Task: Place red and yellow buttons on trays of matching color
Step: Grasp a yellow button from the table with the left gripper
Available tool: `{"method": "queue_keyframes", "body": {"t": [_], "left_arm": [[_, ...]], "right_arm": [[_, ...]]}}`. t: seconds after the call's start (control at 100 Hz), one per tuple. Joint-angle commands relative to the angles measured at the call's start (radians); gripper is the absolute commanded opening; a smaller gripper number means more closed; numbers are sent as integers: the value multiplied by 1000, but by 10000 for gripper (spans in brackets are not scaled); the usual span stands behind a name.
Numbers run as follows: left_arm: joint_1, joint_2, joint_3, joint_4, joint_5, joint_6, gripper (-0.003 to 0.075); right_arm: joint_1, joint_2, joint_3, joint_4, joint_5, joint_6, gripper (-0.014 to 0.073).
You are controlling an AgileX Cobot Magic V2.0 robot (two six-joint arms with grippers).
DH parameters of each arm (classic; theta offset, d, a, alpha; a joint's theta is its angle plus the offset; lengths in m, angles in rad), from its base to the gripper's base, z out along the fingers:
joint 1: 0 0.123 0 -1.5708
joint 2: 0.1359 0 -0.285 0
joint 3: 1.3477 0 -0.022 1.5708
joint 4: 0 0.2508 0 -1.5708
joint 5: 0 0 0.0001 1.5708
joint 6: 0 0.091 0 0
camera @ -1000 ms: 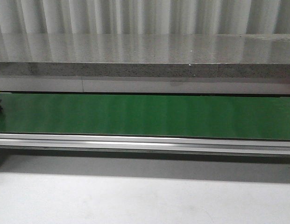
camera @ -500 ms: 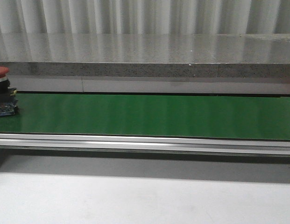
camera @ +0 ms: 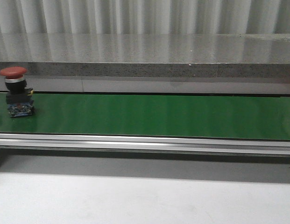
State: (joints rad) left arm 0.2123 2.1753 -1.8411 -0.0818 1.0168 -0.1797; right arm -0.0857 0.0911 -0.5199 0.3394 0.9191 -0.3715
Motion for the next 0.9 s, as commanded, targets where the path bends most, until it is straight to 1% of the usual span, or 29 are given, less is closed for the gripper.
{"method": "queue_keyframes", "body": {"t": [0.0, 0.04, 0.21, 0.28, 0.35, 0.45, 0.63, 0.74, 0.82, 0.89], "left_arm": [[3, -61, -33, -18, -20, -10, 507], [3, -61, -33, -18, -16, -10, 477], [3, -61, -33, -18, -11, -10, 300], [3, -61, -33, -18, -9, -10, 254], [3, -61, -33, -18, -6, -10, 225], [3, -61, -33, -18, -2, -10, 207], [3, -100, -33, -13, 8, 1, 207], [1, -142, -31, 13, 42, 8, 207], [-1, -176, -12, 16, 52, 49, 207], [-1, -220, 23, 16, 48, 51, 207]], "right_arm": [[0, 15, -23, 16, -63, -9, -65], [0, 15, -23, 16, -63, -9, -65], [0, 15, -23, 16, -63, -9, -65], [0, 15, -23, 16, -63, -9, -65], [0, 15, -23, 16, -63, -9, -65], [0, 15, -23, 16, -63, -9, -65], [0, 15, -23, 16, -63, -9, -65], [0, 15, -23, 16, -63, -9, -65], [0, 15, -23, 16, -63, -9, -65], [0, 15, -23, 16, -63, -9, -65]]}}
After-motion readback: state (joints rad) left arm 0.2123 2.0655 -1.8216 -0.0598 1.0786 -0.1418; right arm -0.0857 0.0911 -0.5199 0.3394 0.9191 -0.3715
